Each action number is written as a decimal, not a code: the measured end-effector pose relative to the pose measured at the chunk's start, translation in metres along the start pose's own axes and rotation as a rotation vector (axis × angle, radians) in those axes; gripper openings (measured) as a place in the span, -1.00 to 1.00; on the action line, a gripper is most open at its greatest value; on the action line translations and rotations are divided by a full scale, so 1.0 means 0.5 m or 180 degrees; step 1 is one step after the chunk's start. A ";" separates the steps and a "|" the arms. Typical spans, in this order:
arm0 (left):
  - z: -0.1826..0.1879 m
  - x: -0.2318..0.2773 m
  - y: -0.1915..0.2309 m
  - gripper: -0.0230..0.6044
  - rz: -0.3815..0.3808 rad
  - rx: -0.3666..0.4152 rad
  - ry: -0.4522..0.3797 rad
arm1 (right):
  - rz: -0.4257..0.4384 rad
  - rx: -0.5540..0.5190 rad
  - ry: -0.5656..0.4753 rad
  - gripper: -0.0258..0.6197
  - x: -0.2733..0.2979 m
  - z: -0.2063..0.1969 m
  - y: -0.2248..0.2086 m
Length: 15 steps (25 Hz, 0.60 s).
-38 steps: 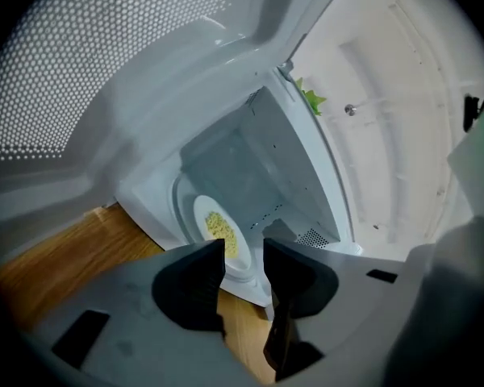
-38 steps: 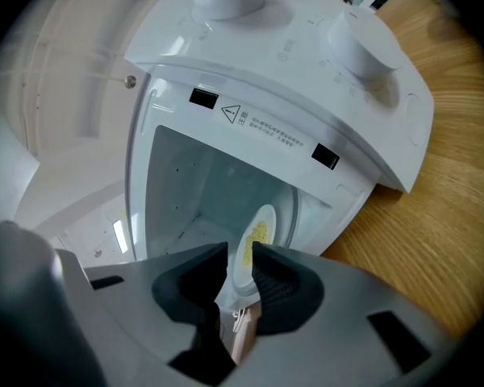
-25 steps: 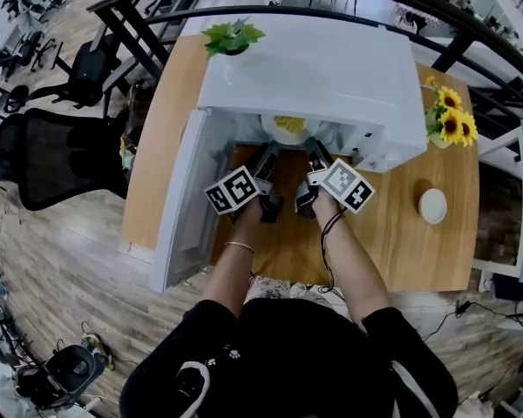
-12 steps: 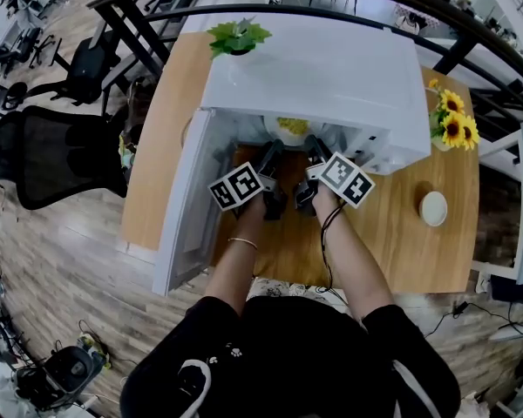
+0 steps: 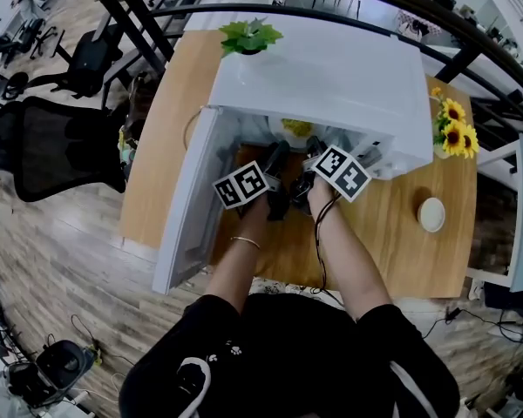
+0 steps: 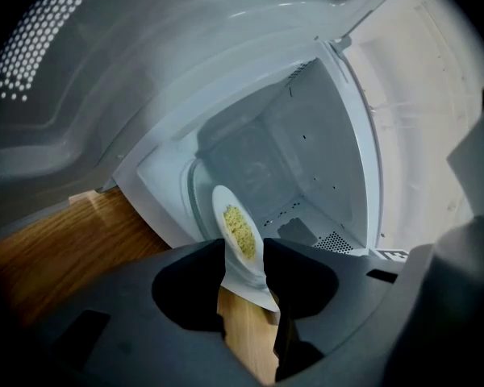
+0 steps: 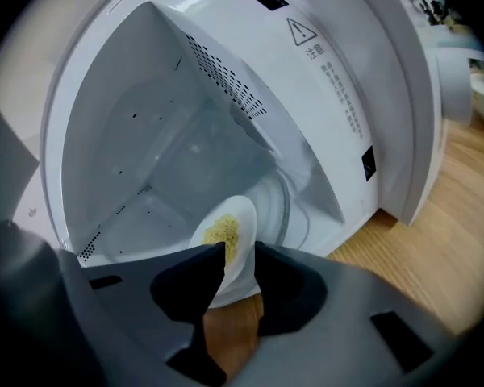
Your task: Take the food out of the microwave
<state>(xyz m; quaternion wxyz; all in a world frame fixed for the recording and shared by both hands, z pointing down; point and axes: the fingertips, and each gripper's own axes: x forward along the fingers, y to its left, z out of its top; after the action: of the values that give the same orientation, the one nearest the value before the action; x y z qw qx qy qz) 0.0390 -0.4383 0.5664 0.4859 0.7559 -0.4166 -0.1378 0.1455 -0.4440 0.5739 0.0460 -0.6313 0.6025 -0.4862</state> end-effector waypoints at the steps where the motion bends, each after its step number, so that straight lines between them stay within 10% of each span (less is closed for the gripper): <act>1: -0.002 0.001 -0.002 -0.52 -0.0004 0.0007 0.0012 | -0.0009 0.0029 0.0017 -0.56 0.002 0.001 0.001; 15: -0.002 -0.001 0.003 -0.52 0.0012 -0.0010 0.0059 | 0.0189 0.0629 0.0033 -0.92 0.001 -0.003 -0.011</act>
<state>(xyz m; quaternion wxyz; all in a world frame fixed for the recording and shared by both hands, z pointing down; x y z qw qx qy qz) 0.0385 -0.4376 0.5680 0.4912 0.7556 -0.4133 -0.1306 0.1485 -0.4421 0.5786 0.1194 -0.6030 0.5701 -0.5450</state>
